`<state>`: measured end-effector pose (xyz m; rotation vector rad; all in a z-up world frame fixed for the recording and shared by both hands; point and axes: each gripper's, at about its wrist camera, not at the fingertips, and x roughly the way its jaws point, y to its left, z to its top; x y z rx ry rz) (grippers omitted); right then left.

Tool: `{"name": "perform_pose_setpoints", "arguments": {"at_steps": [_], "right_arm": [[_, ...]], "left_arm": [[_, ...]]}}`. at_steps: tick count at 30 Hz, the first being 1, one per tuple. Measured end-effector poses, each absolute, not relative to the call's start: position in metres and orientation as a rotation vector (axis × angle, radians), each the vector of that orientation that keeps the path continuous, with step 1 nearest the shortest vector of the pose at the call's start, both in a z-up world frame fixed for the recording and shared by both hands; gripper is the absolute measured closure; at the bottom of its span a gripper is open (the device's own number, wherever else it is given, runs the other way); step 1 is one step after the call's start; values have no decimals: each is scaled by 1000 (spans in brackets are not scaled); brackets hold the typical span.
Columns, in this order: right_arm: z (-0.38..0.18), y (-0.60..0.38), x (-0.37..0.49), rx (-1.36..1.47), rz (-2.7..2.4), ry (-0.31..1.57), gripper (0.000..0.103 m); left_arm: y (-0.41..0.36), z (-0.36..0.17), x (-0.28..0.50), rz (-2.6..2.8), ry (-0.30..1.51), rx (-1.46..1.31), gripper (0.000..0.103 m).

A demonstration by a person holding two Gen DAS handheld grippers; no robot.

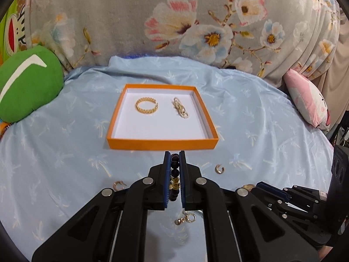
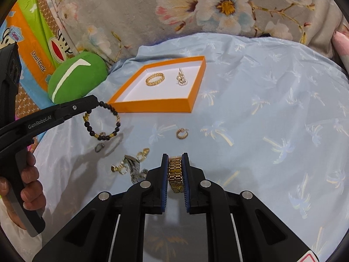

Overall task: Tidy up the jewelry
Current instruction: 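Carry the bead bracelet and gold watch with both grippers into the box, then open both grippers to release the bracelet and watch in the box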

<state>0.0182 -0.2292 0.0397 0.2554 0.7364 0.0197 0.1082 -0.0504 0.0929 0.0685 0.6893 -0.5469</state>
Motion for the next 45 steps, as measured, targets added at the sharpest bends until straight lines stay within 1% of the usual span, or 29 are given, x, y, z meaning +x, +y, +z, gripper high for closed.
{"name": "perform_pose_setpoints", "arguments": {"at_steps": [8, 13, 16, 20, 27, 33, 34, 35, 36, 37, 38, 40, 45], "right_arm": [[89, -227, 79, 196, 38, 650, 92], [100, -230, 132, 205, 48, 612, 92], [91, -231, 158, 216, 46, 615, 92], [70, -232, 184, 231, 49, 650, 92], [33, -239, 206, 270, 46, 747, 92], [19, -237, 210, 256, 59, 786, 90], [20, -237, 208, 254, 57, 776, 89], [21, -237, 208, 250, 53, 769, 85], [22, -237, 206, 248, 50, 760, 82], [24, -238, 204, 250, 47, 748, 77], [25, -239, 203, 254, 49, 740, 74], [28, -240, 200, 260, 48, 723, 73], [34, -242, 196, 256, 42, 698, 73]], "left_arm": [[-55, 122, 156, -515, 639, 79, 96], [-65, 126, 202, -502, 624, 39, 96], [-73, 116, 226, -499, 641, 26, 96], [-88, 83, 253, -490, 691, 26, 96], [-99, 35, 272, -477, 782, 20, 96], [-101, 26, 271, -476, 797, 33, 95], [-101, 26, 272, -472, 798, 31, 89], [-101, 26, 272, -468, 801, 27, 78], [-100, 26, 271, -460, 801, 22, 71], [-98, 26, 271, -451, 794, 15, 62], [-97, 28, 271, -445, 786, 10, 59], [-93, 29, 269, -445, 778, -5, 55], [-91, 29, 266, -442, 773, -15, 55]]}}
